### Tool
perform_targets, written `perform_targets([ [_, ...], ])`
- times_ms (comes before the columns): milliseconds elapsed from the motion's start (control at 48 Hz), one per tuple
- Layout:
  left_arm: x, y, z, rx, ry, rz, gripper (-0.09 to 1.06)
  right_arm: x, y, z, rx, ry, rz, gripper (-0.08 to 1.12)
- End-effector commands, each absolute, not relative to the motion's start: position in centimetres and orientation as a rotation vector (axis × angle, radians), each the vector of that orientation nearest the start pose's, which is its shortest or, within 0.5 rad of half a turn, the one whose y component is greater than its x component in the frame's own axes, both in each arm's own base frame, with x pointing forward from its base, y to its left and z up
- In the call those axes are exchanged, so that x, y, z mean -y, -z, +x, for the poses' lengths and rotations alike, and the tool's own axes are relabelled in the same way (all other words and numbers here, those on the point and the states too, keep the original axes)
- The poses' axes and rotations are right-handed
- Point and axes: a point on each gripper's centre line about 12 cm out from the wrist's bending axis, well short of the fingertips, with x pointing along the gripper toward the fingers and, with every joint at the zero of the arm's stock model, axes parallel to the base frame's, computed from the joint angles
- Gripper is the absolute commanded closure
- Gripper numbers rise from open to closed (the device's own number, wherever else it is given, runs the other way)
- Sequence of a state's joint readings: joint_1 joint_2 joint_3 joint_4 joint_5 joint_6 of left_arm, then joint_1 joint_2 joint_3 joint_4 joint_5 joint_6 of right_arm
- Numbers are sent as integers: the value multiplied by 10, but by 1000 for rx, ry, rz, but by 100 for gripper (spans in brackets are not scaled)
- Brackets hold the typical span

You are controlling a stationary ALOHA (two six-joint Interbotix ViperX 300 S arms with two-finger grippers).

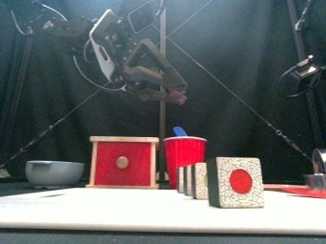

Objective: Place sushi on board then cut the sushi with the knife then place the pieces on the plate
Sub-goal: Place the 4 sushi pieces on the plate

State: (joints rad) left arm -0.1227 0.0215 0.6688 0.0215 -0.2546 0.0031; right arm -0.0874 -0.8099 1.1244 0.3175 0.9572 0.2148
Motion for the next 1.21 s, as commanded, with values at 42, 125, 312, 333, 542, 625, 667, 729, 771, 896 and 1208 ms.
perform_targets([
  [42, 46, -198, 398, -396, 122, 43, 18, -6, -203, 163, -1155, 122, 475, 22],
  [125, 43, -198, 393, -396, 115, 39, 18, 3, -218, 175, -1062, 146, 395, 22],
  [312, 30, -193, 382, -392, 81, 24, 18, 23, -231, 209, -859, 188, 185, 22],
  [333, 28, -192, 380, -394, 76, 21, 19, 24, -232, 214, -838, 189, 168, 22],
  [542, 15, -188, 364, -381, 30, -11, 19, 24, -230, 253, -666, 141, 95, 22],
  [625, 11, -188, 359, -379, 19, -17, 19, 22, -227, 267, -625, 119, 86, 22],
  [667, 10, -188, 356, -381, 16, -17, 19, 20, -225, 275, -610, 108, 85, 22],
  [729, 8, -187, 353, -384, 10, -18, 19, 19, -222, 285, -597, 98, 80, 22],
  [771, 7, -186, 351, -387, 7, -17, 19, 19, -220, 292, -596, 92, 77, 22],
  [896, 3, -181, 347, -402, -4, -21, 19, 18, -209, 315, -628, 80, 61, 22],
  [1208, -1, -175, 342, -419, -16, -21, 19, 5, -183, 363, -713, 27, -3, 23],
])
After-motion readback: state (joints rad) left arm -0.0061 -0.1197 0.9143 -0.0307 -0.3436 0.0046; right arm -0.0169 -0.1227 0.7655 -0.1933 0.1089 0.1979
